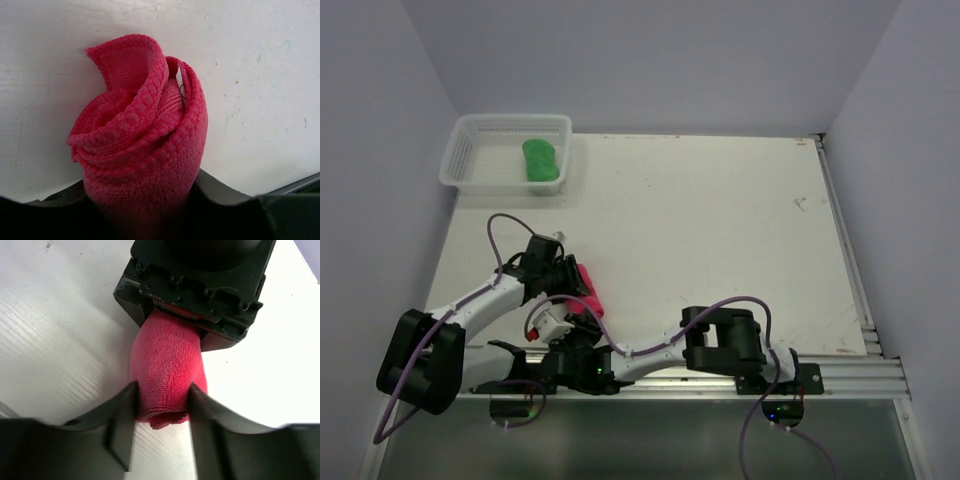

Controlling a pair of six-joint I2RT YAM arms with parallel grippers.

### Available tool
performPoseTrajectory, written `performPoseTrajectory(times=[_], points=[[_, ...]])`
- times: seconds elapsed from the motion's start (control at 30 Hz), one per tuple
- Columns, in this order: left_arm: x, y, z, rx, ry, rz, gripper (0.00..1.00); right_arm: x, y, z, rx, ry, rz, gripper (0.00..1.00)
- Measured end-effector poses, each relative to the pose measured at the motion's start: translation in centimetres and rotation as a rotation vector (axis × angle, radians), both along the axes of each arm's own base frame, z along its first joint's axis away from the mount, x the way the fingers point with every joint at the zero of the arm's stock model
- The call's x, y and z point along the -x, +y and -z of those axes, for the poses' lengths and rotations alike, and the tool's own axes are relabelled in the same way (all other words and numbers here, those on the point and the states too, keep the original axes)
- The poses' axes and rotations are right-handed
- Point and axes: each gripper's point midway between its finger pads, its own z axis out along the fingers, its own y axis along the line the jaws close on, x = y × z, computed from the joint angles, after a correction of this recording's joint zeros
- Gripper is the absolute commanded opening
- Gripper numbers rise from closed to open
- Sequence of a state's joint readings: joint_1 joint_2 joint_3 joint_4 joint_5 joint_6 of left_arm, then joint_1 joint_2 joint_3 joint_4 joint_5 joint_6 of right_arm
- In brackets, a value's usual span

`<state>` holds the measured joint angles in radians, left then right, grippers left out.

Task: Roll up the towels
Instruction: Place the rolled towel into the container

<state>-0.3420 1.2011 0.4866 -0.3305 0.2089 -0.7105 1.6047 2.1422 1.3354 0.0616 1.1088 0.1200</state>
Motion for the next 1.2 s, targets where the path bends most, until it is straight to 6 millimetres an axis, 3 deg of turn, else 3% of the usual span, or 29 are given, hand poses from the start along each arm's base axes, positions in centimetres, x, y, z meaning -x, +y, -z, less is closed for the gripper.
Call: performPoseTrajectory(times=[0.1,0.23,0.5,0.6,0.83,1.03,1.2], points=[[-0.2,-0.1,0.0,-0.001,0.004,0.000,0.33,0.3,-0.5,0.3,-0.008,0.000,-0.008,0.63],[-0.2,-0.1,0.0,-0.001,0.006,0.001,0.27,1.1,-2.3,-1.0,-0.032,0.011,-0.025,0.68],[-0.4,-0.2,-0.1,-0.004,0.008,0.001,0.18,1.7,-7.6,-9.1,-0.330,0.094,-0.011,0.70],[-0.4,0.1,-0.3,-0.016,0.000,0.004,0.14,1.6,-9.5,-10.6,-0.416,0.121,0.008,0.70],[-0.9,1.3,-1.5,-0.088,-0.048,0.008,0.10,1.5,-12.1,-8.7,-0.407,0.157,0.057,0.71],[-2.6,1.6,-4.4,-0.117,-0.125,0.006,0.04,0.9,-12.9,-7.9,-0.408,0.173,0.094,0.71],[-5.7,2.2,-8.3,-0.181,-0.201,-0.015,0.03,0.3,-14.1,-7.2,-0.401,0.185,0.124,0.71]])
